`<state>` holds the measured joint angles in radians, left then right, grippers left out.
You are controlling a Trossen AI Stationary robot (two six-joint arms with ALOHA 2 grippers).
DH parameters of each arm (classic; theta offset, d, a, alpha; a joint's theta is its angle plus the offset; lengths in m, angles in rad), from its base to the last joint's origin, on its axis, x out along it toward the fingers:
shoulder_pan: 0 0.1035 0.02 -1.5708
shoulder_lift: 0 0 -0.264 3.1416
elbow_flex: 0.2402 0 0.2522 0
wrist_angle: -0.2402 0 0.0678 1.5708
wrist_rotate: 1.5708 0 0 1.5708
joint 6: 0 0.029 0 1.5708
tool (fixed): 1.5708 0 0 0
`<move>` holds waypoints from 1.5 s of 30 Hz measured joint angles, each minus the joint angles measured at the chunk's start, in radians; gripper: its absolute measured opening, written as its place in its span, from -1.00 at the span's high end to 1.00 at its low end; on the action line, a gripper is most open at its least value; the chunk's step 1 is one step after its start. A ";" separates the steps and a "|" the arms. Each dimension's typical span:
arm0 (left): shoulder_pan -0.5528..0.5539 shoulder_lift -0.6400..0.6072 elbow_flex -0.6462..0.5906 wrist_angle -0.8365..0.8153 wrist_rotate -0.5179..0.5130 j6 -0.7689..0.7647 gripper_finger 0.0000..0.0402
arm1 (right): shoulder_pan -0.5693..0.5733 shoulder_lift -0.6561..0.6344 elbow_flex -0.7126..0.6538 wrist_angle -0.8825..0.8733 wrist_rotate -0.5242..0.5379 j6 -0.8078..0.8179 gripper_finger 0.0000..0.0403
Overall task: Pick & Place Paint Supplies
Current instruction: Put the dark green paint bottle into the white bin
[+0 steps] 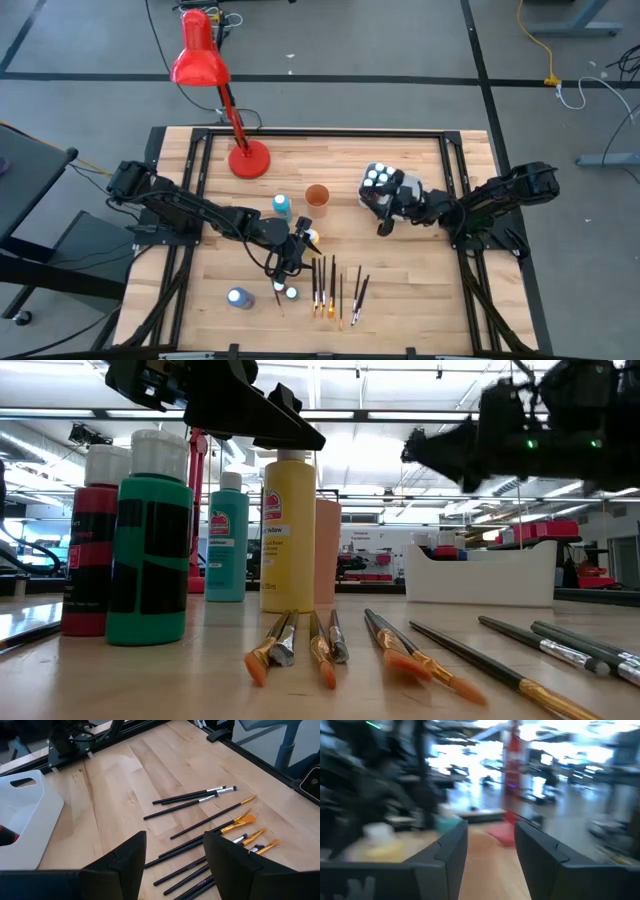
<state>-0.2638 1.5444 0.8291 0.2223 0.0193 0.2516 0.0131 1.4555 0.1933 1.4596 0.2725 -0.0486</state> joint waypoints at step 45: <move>-0.192 -0.069 0.000 -0.169 0.092 -0.387 -0.08 | 0.154 0.000 0.450 -0.696 -0.210 -0.143 0.17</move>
<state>-0.4553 1.4754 0.8287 0.0537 0.1115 -0.1355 0.1673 1.4559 0.6437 0.7633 0.0628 -0.1921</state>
